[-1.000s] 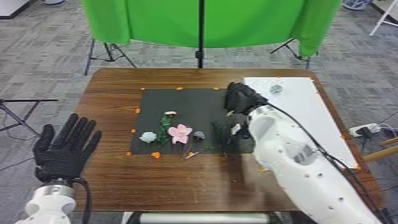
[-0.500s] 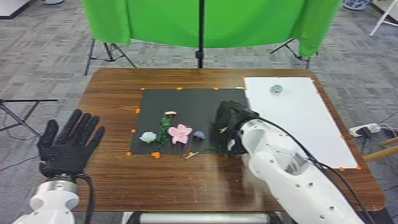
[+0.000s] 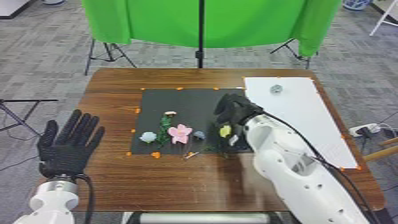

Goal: Arrange flowers

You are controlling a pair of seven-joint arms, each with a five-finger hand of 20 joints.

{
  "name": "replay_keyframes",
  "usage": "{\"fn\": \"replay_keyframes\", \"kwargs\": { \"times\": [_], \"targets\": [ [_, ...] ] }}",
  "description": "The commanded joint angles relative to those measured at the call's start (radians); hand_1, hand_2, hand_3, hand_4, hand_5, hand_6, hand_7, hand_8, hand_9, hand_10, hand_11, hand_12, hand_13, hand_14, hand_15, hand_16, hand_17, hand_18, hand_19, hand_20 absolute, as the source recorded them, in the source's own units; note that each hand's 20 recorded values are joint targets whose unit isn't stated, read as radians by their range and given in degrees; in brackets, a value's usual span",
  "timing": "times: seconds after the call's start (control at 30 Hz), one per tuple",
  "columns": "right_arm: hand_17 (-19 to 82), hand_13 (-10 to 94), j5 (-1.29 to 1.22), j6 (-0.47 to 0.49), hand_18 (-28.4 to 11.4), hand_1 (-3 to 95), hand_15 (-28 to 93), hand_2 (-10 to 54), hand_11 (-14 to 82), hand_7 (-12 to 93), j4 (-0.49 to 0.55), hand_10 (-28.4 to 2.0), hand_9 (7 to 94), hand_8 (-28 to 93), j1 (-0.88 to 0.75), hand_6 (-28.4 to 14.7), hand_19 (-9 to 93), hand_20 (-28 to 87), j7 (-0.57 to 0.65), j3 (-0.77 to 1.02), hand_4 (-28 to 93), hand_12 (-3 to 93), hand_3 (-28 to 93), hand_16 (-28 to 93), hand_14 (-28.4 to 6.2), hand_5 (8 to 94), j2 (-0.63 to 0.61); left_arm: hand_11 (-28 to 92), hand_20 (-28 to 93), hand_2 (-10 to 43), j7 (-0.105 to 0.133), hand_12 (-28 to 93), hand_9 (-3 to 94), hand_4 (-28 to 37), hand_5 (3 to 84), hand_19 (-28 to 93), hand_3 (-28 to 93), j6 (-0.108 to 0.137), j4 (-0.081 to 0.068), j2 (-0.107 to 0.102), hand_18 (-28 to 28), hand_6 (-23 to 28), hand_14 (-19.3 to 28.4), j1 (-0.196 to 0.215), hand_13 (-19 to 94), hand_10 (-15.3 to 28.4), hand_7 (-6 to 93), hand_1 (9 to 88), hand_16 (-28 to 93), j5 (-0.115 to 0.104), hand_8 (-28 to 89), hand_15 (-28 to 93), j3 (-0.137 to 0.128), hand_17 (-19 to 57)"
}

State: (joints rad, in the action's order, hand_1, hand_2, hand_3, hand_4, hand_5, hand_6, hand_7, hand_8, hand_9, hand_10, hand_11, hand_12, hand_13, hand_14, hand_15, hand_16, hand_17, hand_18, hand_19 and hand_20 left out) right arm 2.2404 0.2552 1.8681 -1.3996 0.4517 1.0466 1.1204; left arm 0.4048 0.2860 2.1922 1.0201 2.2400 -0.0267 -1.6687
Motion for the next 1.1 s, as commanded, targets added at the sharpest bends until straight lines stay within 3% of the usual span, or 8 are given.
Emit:
{"fn": "replay_keyframes", "kwargs": {
  "times": [0.03, 0.1, 0.23, 0.5, 0.7, 0.8, 0.93, 1.1],
  "targets": [
    [25, 51, 0.188, -0.156, -20.9, 44.7, 41, -9.5, 9.9, 12, -0.149, -14.0, 57.6, -11, 0.078, -2.1, 77, 41, -0.026, 0.106, -28, 14.9, 81, 19, -13.7, 61.3, -0.029, 17, 13, 13.1, -0.002, 9, 38.6, -28.3, 43.5, 31, 74, -0.005, -0.001, 0.005, 12.6, 8.4, 12.0, 0.013, 32, 13.2, 8.2, 23.6, -2, 0.004, -9, 20, 0.008, -4.7],
    [22, 44, 0.19, -0.052, -20.3, 39.7, 35, -7.7, 8.2, 12, -0.201, -14.8, 50.7, -11, 0.106, -3.0, 73, 38, -0.065, 0.166, -28, 14.1, 82, 18, -14.7, 55.6, -0.028, 17, 13, 13.1, 0.0, 9, 38.6, -28.3, 43.5, 31, 74, -0.007, -0.001, 0.004, 12.7, 8.5, 12.1, 0.015, 32, 13.3, 8.3, 23.7, -2, 0.005, -9, 20, 0.008, -4.7],
    [15, 31, 0.235, -0.03, -19.4, 34.1, 29, -3.5, 5.6, 11, -0.295, -13.8, 37.1, -10, 0.139, -3.0, 72, 38, -0.072, 0.201, -28, 14.1, 83, 19, -15.7, 44.4, -0.058, 17, 13, 13.2, -0.005, 9, 38.6, -28.3, 43.6, 31, 74, -0.013, -0.002, 0.004, 12.7, 8.6, 12.2, 0.017, 32, 13.4, 8.2, 23.8, -2, 0.008, -9, 21, 0.01, -4.9],
    [14, 27, 0.378, 0.089, -17.6, 35.8, 33, -6.6, 5.3, 13, -0.484, -12.5, 33.2, -11, 0.215, -0.9, 73, 41, -0.252, 0.219, -28, 14.9, 82, 21, -13.6, 37.1, -0.015, 17, 14, 13.1, -0.012, 9, 38.7, -28.3, 43.7, 33, 74, -0.007, -0.004, 0.004, 13.0, 8.8, 12.5, 0.023, 32, 13.5, 8.1, 23.9, -2, 0.015, -9, 21, 0.017, -4.9],
    [16, 31, 0.423, 0.103, -16.7, 40.2, 30, -7.2, 4.7, 14, -0.588, -10.6, 30.6, -12, 0.275, 0.5, 72, 40, -0.206, 0.184, -28, 14.1, 81, 20, -11.3, 33.2, 0.019, 17, 13, 13.0, -0.027, 9, 38.7, -28.3, 43.8, 32, 74, -0.012, -0.013, 0.005, 12.9, 8.9, 12.5, -0.002, 32, 13.5, 8.1, 24.1, -2, 0.015, -9, 21, 0.044, -5.0],
    [19, 37, 0.399, 0.027, -16.7, 44.0, 32, -7.3, 7.6, 16, -0.622, -9.4, 36.1, -13, 0.284, 0.9, 73, 40, -0.183, 0.168, -28, 13.7, 79, 20, -9.7, 38.0, 0.018, 17, 13, 13.0, -0.025, 9, 38.6, -28.3, 43.9, 32, 74, -0.012, -0.014, 0.003, 12.9, 8.9, 12.5, -0.004, 32, 13.5, 8.2, 24.1, -2, 0.014, -9, 21, 0.048, -5.0],
    [23, 51, 0.398, -0.091, -15.8, 52.1, 36, -7.5, 14.7, 20, -0.623, -8.5, 57.7, -11, 0.261, 1.9, 74, 40, -0.181, 0.158, -28, 15.3, 74, 26, -6.6, 58.3, 0.006, 17, 13, 13.0, -0.022, 9, 38.5, -28.3, 43.9, 32, 74, -0.012, -0.012, 0.006, 12.9, 8.9, 12.5, -0.001, 32, 13.5, 8.3, 24.2, -2, 0.01, -9, 21, 0.046, -5.1],
    [26, 64, 0.335, -0.163, -15.2, 64.4, 38, -5.4, 8.4, 23, -0.533, -8.6, 81.4, -2, 0.206, 3.0, 73, 44, -0.18, 0.145, -28, 38.0, 59, 44, -6.0, 75.2, -0.038, 17, 13, 13.0, -0.025, 9, 38.6, -28.3, 44.0, 32, 74, -0.015, -0.01, 0.009, 12.9, 8.9, 12.5, 0.0, 32, 13.5, 8.4, 24.2, -2, 0.013, -9, 21, 0.046, -5.1]
  ]
}}
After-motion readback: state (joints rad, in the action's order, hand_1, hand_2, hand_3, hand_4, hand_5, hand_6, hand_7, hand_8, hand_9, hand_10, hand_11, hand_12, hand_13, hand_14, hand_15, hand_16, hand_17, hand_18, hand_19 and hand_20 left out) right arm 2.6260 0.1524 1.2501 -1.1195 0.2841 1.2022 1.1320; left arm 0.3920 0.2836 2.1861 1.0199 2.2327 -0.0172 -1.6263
